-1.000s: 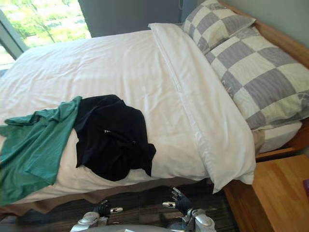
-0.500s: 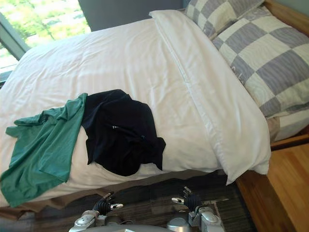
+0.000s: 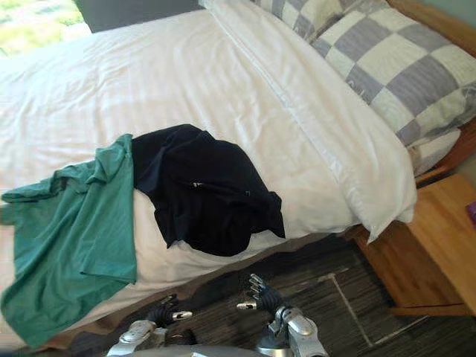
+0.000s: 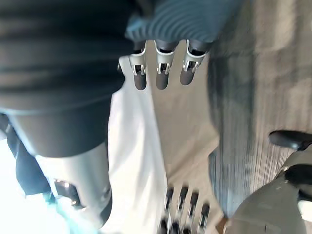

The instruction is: Tidy the bed and pick cloth on bed and put in laundry

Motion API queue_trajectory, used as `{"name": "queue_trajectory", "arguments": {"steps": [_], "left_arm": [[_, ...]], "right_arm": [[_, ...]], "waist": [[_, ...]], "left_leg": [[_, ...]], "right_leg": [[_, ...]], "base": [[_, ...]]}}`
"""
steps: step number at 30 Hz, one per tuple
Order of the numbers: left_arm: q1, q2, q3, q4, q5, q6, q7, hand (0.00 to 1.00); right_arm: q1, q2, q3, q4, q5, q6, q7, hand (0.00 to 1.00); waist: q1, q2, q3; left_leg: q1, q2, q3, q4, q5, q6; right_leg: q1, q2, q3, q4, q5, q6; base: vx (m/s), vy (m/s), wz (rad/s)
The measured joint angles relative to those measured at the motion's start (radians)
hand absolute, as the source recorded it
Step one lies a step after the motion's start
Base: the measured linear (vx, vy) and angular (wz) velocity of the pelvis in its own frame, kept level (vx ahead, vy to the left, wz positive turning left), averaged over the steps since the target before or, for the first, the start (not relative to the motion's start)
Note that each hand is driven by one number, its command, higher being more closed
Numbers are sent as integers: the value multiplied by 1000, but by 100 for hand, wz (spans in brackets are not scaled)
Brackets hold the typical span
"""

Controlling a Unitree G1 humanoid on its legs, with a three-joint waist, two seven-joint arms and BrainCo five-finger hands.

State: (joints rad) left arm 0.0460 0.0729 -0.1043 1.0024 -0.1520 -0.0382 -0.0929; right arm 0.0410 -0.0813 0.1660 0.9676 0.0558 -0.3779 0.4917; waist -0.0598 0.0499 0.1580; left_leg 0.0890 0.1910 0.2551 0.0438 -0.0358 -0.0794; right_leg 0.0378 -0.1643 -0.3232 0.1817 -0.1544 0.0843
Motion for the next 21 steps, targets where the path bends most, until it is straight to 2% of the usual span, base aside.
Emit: {"name": "queue_trajectory", "arguments": {"steps": [2, 4, 5, 6, 7, 11, 13, 16, 18, 21], "left_arm": [[2, -5, -2, 0, -36, 14, 25, 0], [7, -5, 10, -8, -103, 20, 38, 0], [7, -5, 20, -9, -115, 20, 40, 0], [10, -5, 43, -9, -121, 19, 49, 0], [18, -2, 57, -7, -126, 13, 54, 0], [38, 10, 117, -7, -132, 8, 51, 0], [68, 10, 150, -11, -131, -2, 46, 0], [87, 6, 191, -10, -127, -22, 29, 0], [90, -6, 204, -9, -101, -24, 18, 0], [90, -6, 204, -9, -80, -27, -4, 0]], "right_arm": [[-4, 2, 24, 1, 2, 8, -3, 0], [-9, -2, 44, 7, 9, 58, -38, 0], [-11, -3, 44, 11, 10, 70, -49, 0], [-14, -7, 45, 12, 12, 102, -73, 0], [-22, -10, 44, 13, 19, 126, -99, 0], [-38, -10, 15, 54, 17, 133, -149, 0], [-36, -11, -4, 62, 13, 133, -152, 0], [-37, -15, -39, 71, 10, 137, -150, 0], [-37, -22, -54, 72, 12, 149, -151, 0], [-34, -28, -83, 72, 12, 172, -151, 0]], "waist": [[-2, -3, -6], [11, -5, -10], [20, -4, -10], [26, -6, -10], [20, -9, -9], [20, -35, 8], [24, -33, 6], [27, -26, 2], [27, -18, -4], [25, -18, -3]], "left_leg": [[-3, -1, -35, -18, 28, 7], [-6, -9, -55, -44, 58, 18], [-10, -11, -56, -44, 61, 20], [-20, -18, -62, -40, 71, 22], [-32, -30, -67, -34, 88, 17], [-54, -77, -10, 11, 136, 28], [-57, -84, -16, 6, 145, 28], [-49, -98, -22, -66, 202, 26], [-52, -105, -24, -80, 207, 25], [-54, -128, -41, -81, 203, 20]], "right_leg": [[19, 0, -41, -6, 0, 1], [24, 0, -50, -7, 0, 0], [23, 0, -52, -7, -1, 0], [24, -9, -60, -5, -5, 5], [31, -19, -68, -4, -16, 13], [79, -68, -114, -14, -30, 27], [83, -73, -126, -15, -30, 29], [95, -86, -145, -33, -15, 38], [97, -91, -154, -45, 6, 37], [101, -120, -155, -57, 37, 63]], "base": [[-23, -90, 64], [-50, -44, 42], [-69, -10, 26], [-72, 3, 41], [-92, 19, 60], [-88, 28, 58], [-60, 20, 35], [-48, 41, 32], [-31, 49, 14], [-36, 95, -4]]}}
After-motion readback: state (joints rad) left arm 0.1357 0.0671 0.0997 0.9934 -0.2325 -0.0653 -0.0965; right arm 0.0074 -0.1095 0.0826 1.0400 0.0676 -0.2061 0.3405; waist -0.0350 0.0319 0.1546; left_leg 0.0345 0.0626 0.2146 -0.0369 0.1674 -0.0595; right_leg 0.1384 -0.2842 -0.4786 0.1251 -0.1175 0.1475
